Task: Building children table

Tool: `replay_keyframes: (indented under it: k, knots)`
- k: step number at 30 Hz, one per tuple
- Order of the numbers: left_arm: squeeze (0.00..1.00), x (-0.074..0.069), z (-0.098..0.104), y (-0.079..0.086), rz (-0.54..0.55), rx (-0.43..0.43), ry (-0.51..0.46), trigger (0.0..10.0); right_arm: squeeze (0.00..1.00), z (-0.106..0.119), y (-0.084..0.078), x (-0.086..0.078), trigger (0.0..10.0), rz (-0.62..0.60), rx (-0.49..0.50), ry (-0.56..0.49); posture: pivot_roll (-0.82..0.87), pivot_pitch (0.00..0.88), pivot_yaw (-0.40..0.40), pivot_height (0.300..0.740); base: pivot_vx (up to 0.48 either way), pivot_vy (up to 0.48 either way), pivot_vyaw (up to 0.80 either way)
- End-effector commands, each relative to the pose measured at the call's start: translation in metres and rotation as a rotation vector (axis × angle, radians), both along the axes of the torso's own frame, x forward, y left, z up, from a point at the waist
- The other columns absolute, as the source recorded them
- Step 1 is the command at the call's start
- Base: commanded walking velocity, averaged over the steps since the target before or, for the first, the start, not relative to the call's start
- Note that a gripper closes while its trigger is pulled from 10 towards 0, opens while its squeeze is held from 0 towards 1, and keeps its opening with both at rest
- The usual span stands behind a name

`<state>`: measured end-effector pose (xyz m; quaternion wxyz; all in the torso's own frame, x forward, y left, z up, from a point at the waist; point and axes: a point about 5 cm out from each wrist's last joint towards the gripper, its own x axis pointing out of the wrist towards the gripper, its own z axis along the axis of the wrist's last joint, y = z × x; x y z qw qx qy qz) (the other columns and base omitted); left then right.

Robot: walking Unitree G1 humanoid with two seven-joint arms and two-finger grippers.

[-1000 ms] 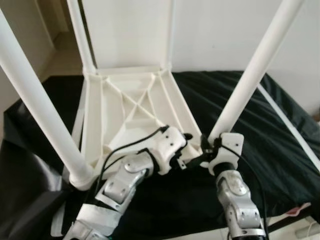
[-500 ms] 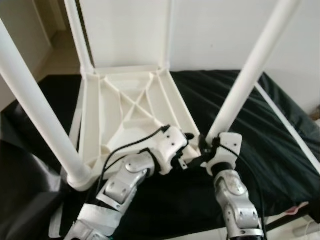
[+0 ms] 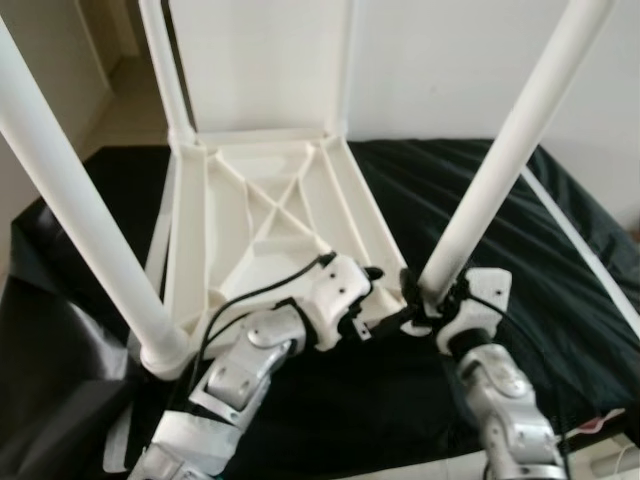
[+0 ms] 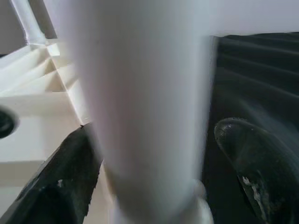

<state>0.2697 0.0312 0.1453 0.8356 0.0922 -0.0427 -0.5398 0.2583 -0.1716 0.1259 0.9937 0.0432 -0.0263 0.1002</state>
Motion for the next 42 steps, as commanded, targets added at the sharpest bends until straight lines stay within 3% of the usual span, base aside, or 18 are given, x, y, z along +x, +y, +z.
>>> replay_keyframes:
  k: [1, 7, 12, 20, 21, 22, 23, 24, 37, 38, 42]
  knots:
    - [0.00, -0.005, -0.001, 0.000, -0.025, 0.012, -0.007, 10.0, 0.00, -0.002, -0.001, -0.003, 10.0, 0.073, -0.006, 0.022, -0.01, 0.000, -0.067, 0.740, 0.000, 0.000, 0.00]
    - [0.00, -0.011, -0.006, 0.003, -0.048, 0.037, 0.003, 10.0, 0.00, -0.002, -0.005, -0.003, 10.0, 0.150, -0.067, 0.027, -0.01, 0.000, -0.064, 0.740, 0.000, 0.000, 0.00]
    - [0.00, -0.016, -0.002, 0.003, -0.062, 0.080, -0.038, 10.0, 0.00, 0.007, -0.023, 0.008, 10.0, 0.318, -0.234, 0.030, -0.03, 0.000, -0.056, 0.740, 0.000, 0.000, 0.00]
    - [0.00, -0.014, 0.001, 0.002, -0.054, 0.068, -0.050, 10.0, 0.00, 0.010, -0.026, 0.023, 10.0, 0.392, -0.300, 0.040, -0.04, 0.000, -0.053, 0.740, 0.000, 0.000, 0.00]
    - [0.00, -0.014, 0.003, 0.001, -0.055, 0.066, -0.053, 10.0, 0.00, 0.009, -0.022, 0.028, 8.9, 0.428, -0.312, 0.047, -0.04, 0.000, -0.051, 0.740, 0.000, 0.000, 0.00]
    - [0.00, -0.014, 0.003, 0.001, -0.057, 0.066, -0.055, 10.0, 0.00, 0.008, -0.020, 0.030, 8.9, 0.452, -0.317, 0.053, -0.04, 0.000, -0.049, 0.740, 0.000, 0.000, 0.00]
    - [0.00, -0.013, 0.004, 0.001, -0.058, 0.068, -0.058, 10.0, 0.00, 0.008, -0.018, 0.032, 3.8, 0.466, -0.329, 0.051, -0.03, 0.000, -0.048, 0.740, 0.000, 0.000, 0.00]
    - [0.00, -0.013, 0.005, 0.001, -0.057, 0.070, -0.062, 10.0, 0.00, 0.007, -0.017, 0.034, 0.0, 0.479, -0.332, 0.053, -0.03, 0.000, -0.048, 0.740, 0.000, 0.000, 0.00]
    - [0.00, -0.013, 0.009, 0.005, -0.052, 0.068, -0.068, 10.0, 0.00, -0.001, -0.019, 0.026, 0.0, 0.487, -0.258, 0.085, -0.02, 0.000, -0.052, 0.740, 0.000, 0.000, 0.00]
    - [0.00, -0.013, 0.010, 0.004, -0.051, 0.062, -0.064, 10.0, 0.00, -0.002, -0.021, 0.025, 10.0, 0.435, -0.246, 0.085, -0.02, 0.006, -0.055, 0.740, 0.000, 0.000, 0.00]
    - [0.00, -0.012, 0.010, 0.002, -0.047, 0.047, -0.058, 10.0, 0.00, -0.003, -0.020, 0.023, 10.0, 0.351, -0.250, 0.075, -0.04, 0.024, -0.068, 0.740, 0.000, 0.000, 0.00]
